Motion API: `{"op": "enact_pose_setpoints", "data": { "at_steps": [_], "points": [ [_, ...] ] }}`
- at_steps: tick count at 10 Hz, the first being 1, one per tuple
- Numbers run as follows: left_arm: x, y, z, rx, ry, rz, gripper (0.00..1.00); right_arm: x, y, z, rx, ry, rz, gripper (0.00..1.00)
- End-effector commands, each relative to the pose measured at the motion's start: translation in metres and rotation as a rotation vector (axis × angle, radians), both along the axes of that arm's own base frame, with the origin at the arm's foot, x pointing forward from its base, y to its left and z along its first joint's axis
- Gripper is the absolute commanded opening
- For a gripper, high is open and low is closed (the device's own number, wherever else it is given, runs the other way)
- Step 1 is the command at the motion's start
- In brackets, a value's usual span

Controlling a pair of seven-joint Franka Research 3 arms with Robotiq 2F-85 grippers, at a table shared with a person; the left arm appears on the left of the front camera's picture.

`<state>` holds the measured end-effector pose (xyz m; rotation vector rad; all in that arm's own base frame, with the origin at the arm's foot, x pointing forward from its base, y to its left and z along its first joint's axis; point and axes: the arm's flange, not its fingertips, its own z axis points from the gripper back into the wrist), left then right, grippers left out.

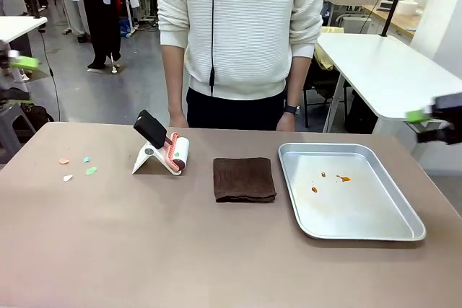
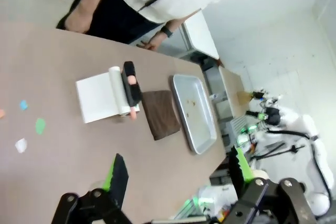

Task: Clean the surface of the table.
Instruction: Hold the Lint Roller with your left hand and the towel with your right hand.

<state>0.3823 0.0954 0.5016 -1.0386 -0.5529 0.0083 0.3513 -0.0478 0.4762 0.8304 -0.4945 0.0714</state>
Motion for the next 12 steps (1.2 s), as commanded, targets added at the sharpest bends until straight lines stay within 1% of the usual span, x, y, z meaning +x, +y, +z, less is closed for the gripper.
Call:
{"op": "enact_pose_setpoints", "data": {
  "at_steps": [1,2,3,4,5,6,7,10,12],
  "points": [
    [0.031,-0.055,0.012,0.166,0.063,-0.070,1.00,-0.009,0.089,-0.004,-0.141,0.030,-0.013,1.00],
    [0.043,-0.079,0.017,0.215,0.073,-0.099,1.00,-0.003,0.125,0.001,-0.202,0.031,0.020,1.00],
    [0.053,-0.101,0.019,0.253,0.098,-0.090,1.00,0.000,0.161,0.001,-0.241,0.031,0.070,1.00],
    [0.064,-0.121,0.016,0.292,0.124,-0.115,1.00,0.002,0.195,-0.003,-0.293,0.046,0.080,1.00],
    [0.072,-0.133,0.009,0.347,0.159,-0.112,1.00,0.004,0.223,-0.009,-0.329,0.077,0.084,1.00],
    [0.083,-0.145,-0.002,0.397,0.216,-0.114,1.00,0.006,0.256,-0.020,-0.362,0.100,0.081,1.00],
    [0.091,-0.150,-0.011,0.412,0.245,-0.104,1.00,0.007,0.279,-0.032,-0.395,0.107,0.101,1.00],
    [0.111,-0.166,-0.031,0.453,0.323,-0.080,1.00,0.014,0.322,-0.068,-0.480,0.159,0.150,1.00],
    [0.124,-0.171,-0.047,0.431,0.369,-0.088,1.00,0.025,0.327,-0.085,-0.507,0.198,0.118,1.00]
  ]
}}
